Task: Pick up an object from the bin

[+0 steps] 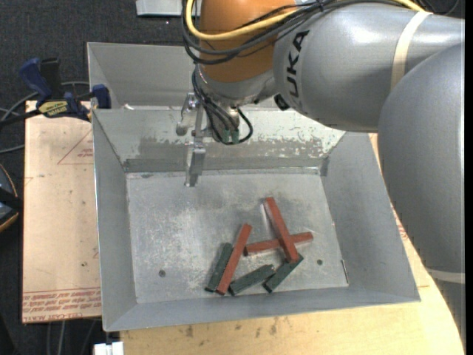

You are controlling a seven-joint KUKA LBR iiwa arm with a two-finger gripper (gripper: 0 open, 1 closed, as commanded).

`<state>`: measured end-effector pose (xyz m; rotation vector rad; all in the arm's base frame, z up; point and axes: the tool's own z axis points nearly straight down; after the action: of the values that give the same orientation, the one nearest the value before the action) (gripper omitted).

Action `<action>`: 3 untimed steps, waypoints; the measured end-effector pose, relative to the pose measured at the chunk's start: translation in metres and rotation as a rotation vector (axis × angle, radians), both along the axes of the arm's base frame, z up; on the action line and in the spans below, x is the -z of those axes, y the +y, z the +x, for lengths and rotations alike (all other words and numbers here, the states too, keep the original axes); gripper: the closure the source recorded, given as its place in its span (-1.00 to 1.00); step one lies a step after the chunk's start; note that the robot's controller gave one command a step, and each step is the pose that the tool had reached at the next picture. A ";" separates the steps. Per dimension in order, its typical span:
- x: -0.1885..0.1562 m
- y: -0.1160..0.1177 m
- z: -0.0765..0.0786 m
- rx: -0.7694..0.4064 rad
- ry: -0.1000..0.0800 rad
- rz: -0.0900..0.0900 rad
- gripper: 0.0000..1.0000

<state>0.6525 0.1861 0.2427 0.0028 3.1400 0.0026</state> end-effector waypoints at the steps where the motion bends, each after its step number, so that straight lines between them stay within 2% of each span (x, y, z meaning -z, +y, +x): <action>1: 0.000 0.000 0.000 0.000 0.000 0.000 -1.00; 2: 0.047 -0.006 -0.038 -0.056 -0.005 0.001 -1.00; 3: 0.082 -0.033 -0.087 -0.077 0.003 0.000 -1.00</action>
Offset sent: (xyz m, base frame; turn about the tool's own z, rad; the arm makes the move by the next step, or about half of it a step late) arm -0.0752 -0.0113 -0.0942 -0.1102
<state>0.5655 0.1527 0.1604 -0.1180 3.1407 0.0020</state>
